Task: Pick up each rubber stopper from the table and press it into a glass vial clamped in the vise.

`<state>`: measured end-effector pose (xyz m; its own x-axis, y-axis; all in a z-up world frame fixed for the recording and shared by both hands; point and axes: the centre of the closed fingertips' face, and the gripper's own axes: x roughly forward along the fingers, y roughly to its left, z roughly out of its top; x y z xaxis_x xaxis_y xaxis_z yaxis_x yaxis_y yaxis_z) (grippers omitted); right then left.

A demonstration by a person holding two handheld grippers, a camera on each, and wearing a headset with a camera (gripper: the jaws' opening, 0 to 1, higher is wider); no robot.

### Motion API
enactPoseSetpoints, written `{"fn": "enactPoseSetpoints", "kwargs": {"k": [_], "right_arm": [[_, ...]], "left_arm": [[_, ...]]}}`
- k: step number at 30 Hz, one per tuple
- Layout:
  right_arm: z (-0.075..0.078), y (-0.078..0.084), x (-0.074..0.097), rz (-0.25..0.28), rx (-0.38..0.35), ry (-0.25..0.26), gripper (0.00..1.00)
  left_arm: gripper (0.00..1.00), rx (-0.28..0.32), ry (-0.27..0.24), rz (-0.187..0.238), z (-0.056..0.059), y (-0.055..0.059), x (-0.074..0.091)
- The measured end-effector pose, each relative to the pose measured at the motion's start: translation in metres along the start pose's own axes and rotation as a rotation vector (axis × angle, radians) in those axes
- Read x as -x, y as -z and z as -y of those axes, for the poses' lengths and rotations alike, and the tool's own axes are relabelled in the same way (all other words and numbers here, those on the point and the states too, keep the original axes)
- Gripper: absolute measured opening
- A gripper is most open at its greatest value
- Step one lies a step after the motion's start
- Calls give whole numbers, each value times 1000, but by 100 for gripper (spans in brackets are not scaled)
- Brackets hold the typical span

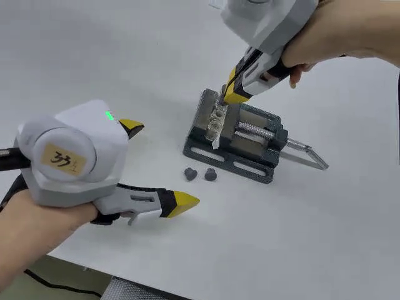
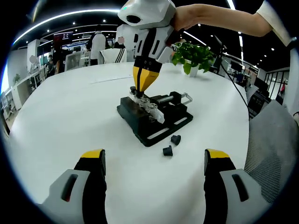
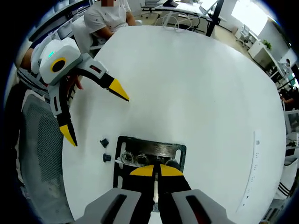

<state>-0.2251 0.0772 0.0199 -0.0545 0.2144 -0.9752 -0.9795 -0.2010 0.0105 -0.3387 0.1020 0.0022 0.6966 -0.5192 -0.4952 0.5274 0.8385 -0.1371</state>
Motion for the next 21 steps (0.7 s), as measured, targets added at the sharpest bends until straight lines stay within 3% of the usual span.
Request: {"fn": "enactPoseSetpoints", "kwargs": {"k": [2,9,18,20,21], "right_arm": [[8,-2,-4,1,-12,-21,0],[-13,0,1,16,-68,-70,0],[-20,0,4,-17,-55,-54,0],[-20,1,5,-14,-75,-57,0],[-21,1,4,-3,-141,-58,0]], "left_arm": [[85,-6,4,0,1,-1,-1],[85,-2,4,2,0,-2,-1],[85,1,1,1,-1,-1,0],[85,0,1,2,0,-2,0],[85,-3,1,4,0,-3,1]]}}
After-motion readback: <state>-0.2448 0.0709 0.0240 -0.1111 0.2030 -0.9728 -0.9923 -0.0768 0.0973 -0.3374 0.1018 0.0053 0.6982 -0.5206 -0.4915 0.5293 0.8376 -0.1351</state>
